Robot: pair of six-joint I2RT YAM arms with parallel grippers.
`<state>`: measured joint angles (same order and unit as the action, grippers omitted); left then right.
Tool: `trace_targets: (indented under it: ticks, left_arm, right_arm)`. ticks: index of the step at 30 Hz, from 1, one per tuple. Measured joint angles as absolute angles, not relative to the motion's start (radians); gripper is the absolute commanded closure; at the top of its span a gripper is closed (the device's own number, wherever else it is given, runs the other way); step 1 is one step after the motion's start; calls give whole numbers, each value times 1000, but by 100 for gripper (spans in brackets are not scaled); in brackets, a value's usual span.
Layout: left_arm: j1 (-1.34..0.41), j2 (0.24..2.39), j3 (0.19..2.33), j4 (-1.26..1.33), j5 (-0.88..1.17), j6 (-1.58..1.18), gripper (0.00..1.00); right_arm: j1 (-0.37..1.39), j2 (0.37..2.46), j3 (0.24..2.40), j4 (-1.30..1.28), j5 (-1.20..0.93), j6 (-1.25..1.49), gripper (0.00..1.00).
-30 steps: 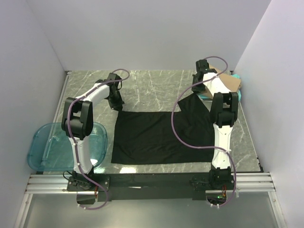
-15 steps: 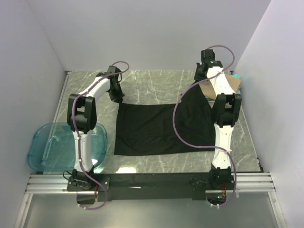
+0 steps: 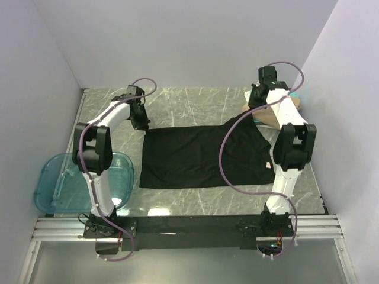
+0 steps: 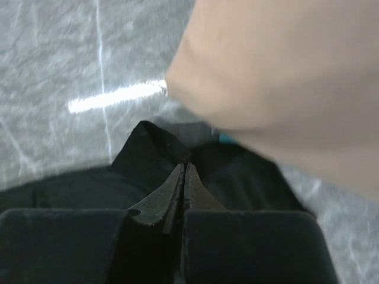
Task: Fold and stack the t-shirts
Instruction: Fold the tshirt
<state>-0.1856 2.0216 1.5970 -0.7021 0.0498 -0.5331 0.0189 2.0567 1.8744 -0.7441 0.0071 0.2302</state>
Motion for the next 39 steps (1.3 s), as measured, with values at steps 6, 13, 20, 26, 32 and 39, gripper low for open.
trace_targets:
  ticks: [6,13,20,26,32,39]
  left_arm:
    - [-196,1904,1489,-651,74,-515,100]
    - [-217,1857,1409,-635,81,-500,100]
    - [-246,1813,1336,-671,31,-502,100]
    - [-246,1728,1288,-689,-6,-530,99]
    - [-250,1650,1219,-694,-8,-563,100]
    - [-281,1605,1150,-701,-6,-596,99]
  right_arm:
    - [19,1899,1740,-736,11,248,100]
    - [19,1779,1512,-726,21,269,100]
    - [19,1657,1330,-735,39,280,100]
    - [19,1565,1260,-736,63,297,100]
    - [19,1504,1201,-751,73,318,100]
    - [19,1451,1146,-780,84,324,100]
